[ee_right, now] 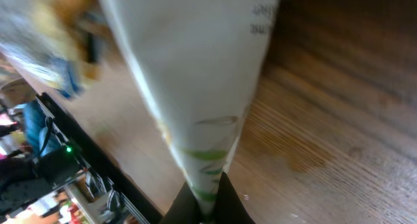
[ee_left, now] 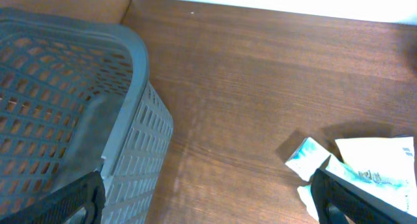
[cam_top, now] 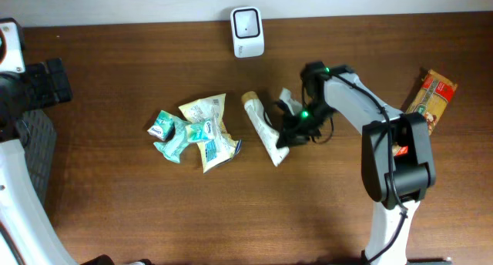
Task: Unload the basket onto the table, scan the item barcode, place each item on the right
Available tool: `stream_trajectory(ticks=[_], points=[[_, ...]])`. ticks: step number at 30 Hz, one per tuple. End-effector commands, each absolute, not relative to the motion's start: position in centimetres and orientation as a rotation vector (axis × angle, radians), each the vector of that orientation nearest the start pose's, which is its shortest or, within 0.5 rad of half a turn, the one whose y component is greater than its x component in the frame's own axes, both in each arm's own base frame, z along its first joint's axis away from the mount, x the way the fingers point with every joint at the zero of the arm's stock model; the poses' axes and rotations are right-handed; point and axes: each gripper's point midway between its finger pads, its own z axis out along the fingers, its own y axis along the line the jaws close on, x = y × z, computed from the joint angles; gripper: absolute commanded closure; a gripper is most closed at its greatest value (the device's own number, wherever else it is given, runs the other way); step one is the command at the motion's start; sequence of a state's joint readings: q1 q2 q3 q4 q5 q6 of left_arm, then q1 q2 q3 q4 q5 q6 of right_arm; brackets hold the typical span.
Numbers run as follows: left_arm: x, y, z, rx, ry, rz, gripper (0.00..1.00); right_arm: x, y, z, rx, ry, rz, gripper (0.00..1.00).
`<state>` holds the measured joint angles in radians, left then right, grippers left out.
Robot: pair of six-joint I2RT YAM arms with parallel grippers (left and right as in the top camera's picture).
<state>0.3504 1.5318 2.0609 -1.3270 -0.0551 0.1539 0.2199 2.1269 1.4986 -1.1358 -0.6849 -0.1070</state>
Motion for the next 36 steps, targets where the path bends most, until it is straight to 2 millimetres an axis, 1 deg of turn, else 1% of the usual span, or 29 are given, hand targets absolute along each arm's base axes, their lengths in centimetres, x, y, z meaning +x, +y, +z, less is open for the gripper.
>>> stream_trajectory(ticks=[1,2,3,4,6,7,9,12,14,15,17,19,20,21,22,24,25,28,29,30,31,32,33,34,35,36], points=[[33.8,13.4,37.7,-0.249,2.374,0.303,0.01,30.6,17.6,3.0,-0.359,3.127,1.208,0.82],[33.8,13.4,37.7,-0.249,2.374,0.303,0.01,30.4,16.8,2.1,-0.334,3.146,1.171,0.64],[33.8,13.4,37.7,-0.249,2.374,0.303,0.01,30.3,16.3,1.7,-0.324,3.156,1.149,0.52],[33.8,13.4,37.7,-0.249,2.374,0.303,0.01,30.5,15.9,1.6,-0.316,3.154,1.141,0.43],[33.8,13.4,37.7,-0.249,2.374,0.303,0.01,31.1,16.0,1.8,-0.352,3.106,1.162,0.34],[33.8,13.4,37.7,-0.249,2.374,0.303,0.01,31.5,16.3,2.1,-0.388,3.065,1.185,0.32],[33.8,13.4,37.7,-0.249,2.374,0.303,0.01,32.3,16.5,2.4,-0.402,3.036,1.179,0.29],[33.8,13.4,37.7,-0.249,2.374,0.303,0.01,34.6,16.9,3.6,-0.443,2.957,1.151,0.28],[33.8,13.4,37.7,-0.249,2.374,0.303,0.01,36.2,17.9,4.4,-0.484,2.865,1.175,0.28],[33.8,13.4,37.7,-0.249,2.374,0.303,0.01,36.5,18.3,4.6,-0.5,2.834,1.189,0.28],[33.8,13.4,37.7,-0.249,2.374,0.303,0.01,36.4,19.4,4.0,-0.526,2.838,1.184,0.28],[33.8,13.4,37.7,-0.249,2.374,0.303,0.01,35.5,20.5,2.9,-0.561,2.873,1.192,0.28],[33.8,13.4,37.7,-0.249,2.374,0.303,0.01,35.0,21.0,2.1,-0.578,2.897,1.196,0.29],[33.8,13.4,37.7,-0.249,2.374,0.303,0.01,34.7,21.2,1.7,-0.571,2.913,1.2,0.34],[33.8,13.4,37.7,-0.249,2.374,0.303,0.01,34.7,21.2,1.5,-0.557,2.923,1.203,0.43],[33.8,13.4,37.7,-0.249,2.374,0.303,0.01,34.8,20.9,1.4,-0.515,2.945,1.191,0.77],[33.8,13.4,37.7,-0.249,2.374,0.303,0.01,34.7,20.8,1.4,-0.509,2.952,1.19,0.96],[33.8,13.4,37.7,-0.249,2.374,0.303,0.01,34.7,20.9,1.6,-0.505,2.943,1.21,0.96],[33.8,13.4,37.7,-0.249,2.374,0.303,0.01,34.8,20.9,1.8,-0.495,2.931,1.24,0.96],[33.8,13.4,37.7,-0.249,2.374,0.303,0.01,35.0,21.1,2.7,-0.474,2.891,1.317,0.96],[33.8,13.4,37.7,-0.249,2.374,0.303,0.01,35.5,21.3,4.4,-0.444,2.819,1.428,0.96],[33.8,13.4,37.7,-0.249,2.374,0.303,0.01,35.9,21.4,5.7,-0.426,2.764,1.495,0.96],[33.8,13.4,37.7,-0.249,2.374,0.304,0.01,36.3,21.3,7.5,-0.412,2.693,1.569,0.96],[33.8,13.4,37.7,-0.249,2.374,0.303,0.01,36.6,21.1,9.2,-0.41,2.634,1.614,0.96],[33.8,13.4,37.7,-0.247,2.374,0.303,0.01,36.8,20.8,11.3,-0.414,2.575,1.634,0.96],[33.8,13.4,37.7,-0.247,2.374,0.303,0.01,36.8,20.4,13.1,-0.428,2.536,1.616,0.96]])
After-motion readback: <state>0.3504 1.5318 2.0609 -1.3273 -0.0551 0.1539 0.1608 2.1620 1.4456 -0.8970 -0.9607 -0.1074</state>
